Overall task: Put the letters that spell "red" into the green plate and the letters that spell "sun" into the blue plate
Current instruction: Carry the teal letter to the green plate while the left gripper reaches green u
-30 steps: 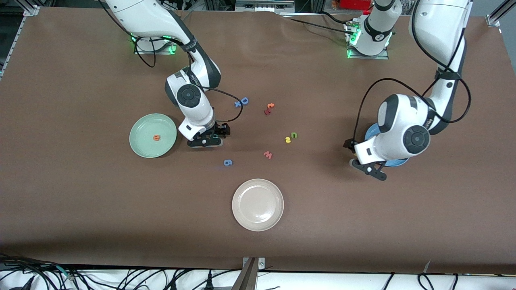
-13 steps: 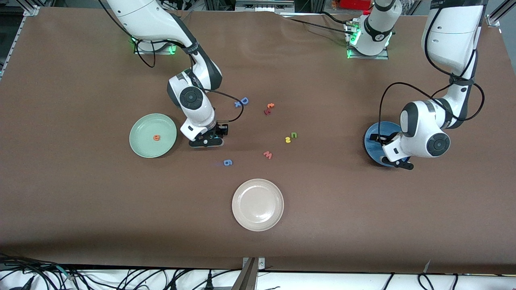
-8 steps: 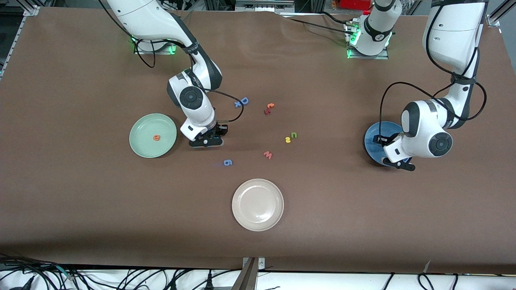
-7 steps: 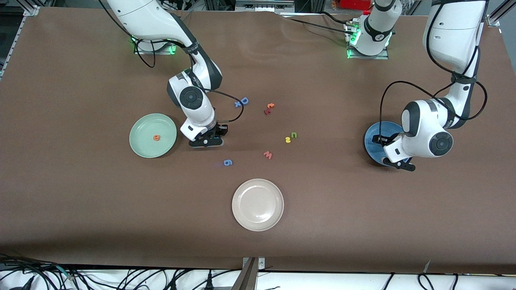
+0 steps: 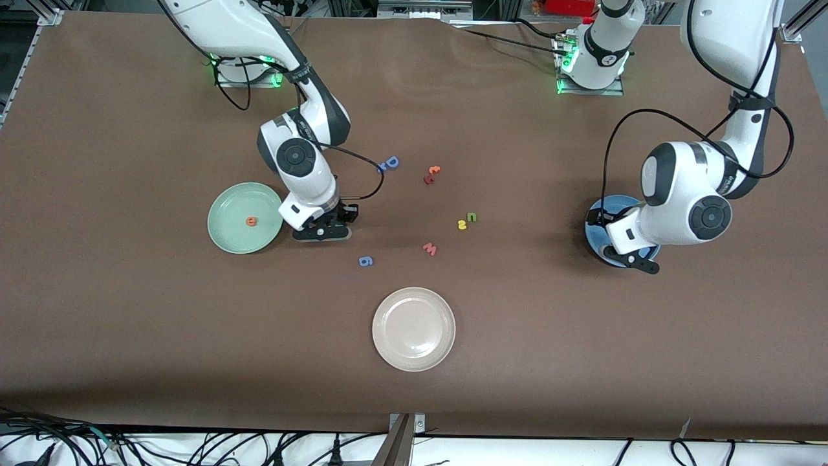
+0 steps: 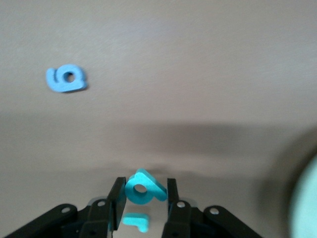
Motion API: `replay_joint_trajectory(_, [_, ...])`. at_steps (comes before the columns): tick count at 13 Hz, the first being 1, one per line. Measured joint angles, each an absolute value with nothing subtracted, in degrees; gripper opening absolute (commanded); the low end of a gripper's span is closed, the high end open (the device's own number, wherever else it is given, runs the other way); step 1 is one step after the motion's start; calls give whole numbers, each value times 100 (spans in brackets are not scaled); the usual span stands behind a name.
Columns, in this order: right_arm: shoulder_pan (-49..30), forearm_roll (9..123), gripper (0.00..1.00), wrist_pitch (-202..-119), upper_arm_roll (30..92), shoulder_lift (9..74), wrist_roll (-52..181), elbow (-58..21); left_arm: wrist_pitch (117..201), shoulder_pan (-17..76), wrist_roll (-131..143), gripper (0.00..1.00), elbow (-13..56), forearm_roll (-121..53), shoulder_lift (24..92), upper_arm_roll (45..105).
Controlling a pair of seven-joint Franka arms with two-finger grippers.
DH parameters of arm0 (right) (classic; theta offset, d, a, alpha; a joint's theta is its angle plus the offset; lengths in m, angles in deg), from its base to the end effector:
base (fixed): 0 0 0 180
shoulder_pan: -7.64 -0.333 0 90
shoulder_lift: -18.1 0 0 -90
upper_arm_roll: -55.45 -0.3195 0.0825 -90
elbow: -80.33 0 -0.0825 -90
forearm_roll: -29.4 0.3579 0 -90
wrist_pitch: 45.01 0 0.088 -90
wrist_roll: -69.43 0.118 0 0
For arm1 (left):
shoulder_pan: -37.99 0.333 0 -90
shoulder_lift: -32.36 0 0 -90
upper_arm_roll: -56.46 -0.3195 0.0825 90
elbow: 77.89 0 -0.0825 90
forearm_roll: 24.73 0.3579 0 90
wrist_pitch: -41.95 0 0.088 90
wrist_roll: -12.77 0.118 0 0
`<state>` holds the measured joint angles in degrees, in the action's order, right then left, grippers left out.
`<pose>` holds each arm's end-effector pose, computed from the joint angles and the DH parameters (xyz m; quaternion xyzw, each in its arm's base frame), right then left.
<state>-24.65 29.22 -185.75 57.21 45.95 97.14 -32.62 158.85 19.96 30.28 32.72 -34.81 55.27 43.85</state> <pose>0.5167 0.3055 0.2338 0.9996 0.0276 0.0036 0.0073 0.5642 -0.0698 0.2752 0.9787 -0.1496 -0.1339 0.0432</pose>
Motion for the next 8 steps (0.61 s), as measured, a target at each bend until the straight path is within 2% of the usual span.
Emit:
replay_joint_trajectory(1, [-2464, 2922, 13, -18310, 5855, 4480, 9575, -3262, 15885, 1898, 2719, 99, 3272, -3484, 5440, 4436])
replay_joint_trajectory(5, [-2447, 2922, 13, -17529, 6481, 4228, 9174, -3274, 15867, 1787, 1354, 99, 3273, -3485, 5117, 5165])
replay_joint_trajectory(8, [-2447, 2922, 13, -17180, 6904, 4126, 9074, -3391, 16015, 1711, 253, 99, 3287, -3486, 5119, 5824])
